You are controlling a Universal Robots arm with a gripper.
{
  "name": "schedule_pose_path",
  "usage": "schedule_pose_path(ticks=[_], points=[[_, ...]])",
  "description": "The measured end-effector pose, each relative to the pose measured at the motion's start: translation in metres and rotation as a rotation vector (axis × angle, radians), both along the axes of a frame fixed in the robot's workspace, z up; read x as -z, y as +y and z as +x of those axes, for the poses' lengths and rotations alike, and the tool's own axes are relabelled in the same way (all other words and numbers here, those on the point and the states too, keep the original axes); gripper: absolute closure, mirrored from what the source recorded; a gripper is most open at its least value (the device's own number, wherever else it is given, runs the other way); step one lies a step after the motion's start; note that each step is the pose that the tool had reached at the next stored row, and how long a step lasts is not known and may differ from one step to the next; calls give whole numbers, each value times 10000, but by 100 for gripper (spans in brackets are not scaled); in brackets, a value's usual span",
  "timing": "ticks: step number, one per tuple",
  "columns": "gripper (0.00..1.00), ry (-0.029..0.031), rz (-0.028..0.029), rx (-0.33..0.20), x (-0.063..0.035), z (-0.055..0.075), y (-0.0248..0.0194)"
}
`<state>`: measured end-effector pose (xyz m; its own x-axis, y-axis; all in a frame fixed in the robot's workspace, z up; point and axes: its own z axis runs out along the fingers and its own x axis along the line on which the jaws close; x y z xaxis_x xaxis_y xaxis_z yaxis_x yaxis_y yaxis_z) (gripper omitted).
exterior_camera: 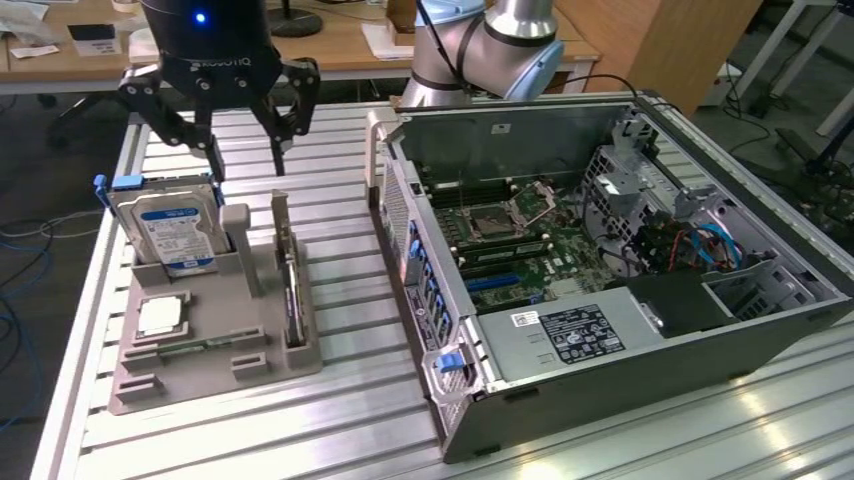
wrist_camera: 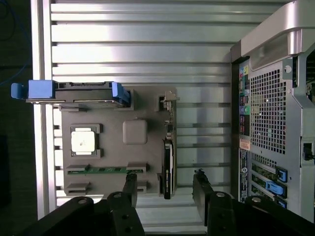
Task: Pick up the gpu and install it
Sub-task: 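Pick up the gpu and move the gpu toward the slot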
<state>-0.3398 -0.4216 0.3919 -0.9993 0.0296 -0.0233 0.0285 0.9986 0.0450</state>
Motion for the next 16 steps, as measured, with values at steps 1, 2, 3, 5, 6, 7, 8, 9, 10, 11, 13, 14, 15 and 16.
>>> schedule_pose_path(ticks=[1,2,3,5,6,7,8,9,10,11,13,14,15,16], points=[[47,-1,0,-2,2,0,3],[41,-2,1,-15,6,0,8],[41,-2,2,-50,15,1,9],[41,0,0,-150,35,5,10],[41,0,0,-206,44,7,11],[41,0,0,-250,54,9,11],[41,0,0,-281,62,10,11],[41,1,0,-310,71,12,11],[41,0,0,-333,81,13,11],[41,0,0,-345,92,13,11],[41,0,0,-357,119,13,10],[41,1,0,-358,129,13,10],[41,1,0,-360,137,13,8],[41,1,1,-360,144,13,6]])
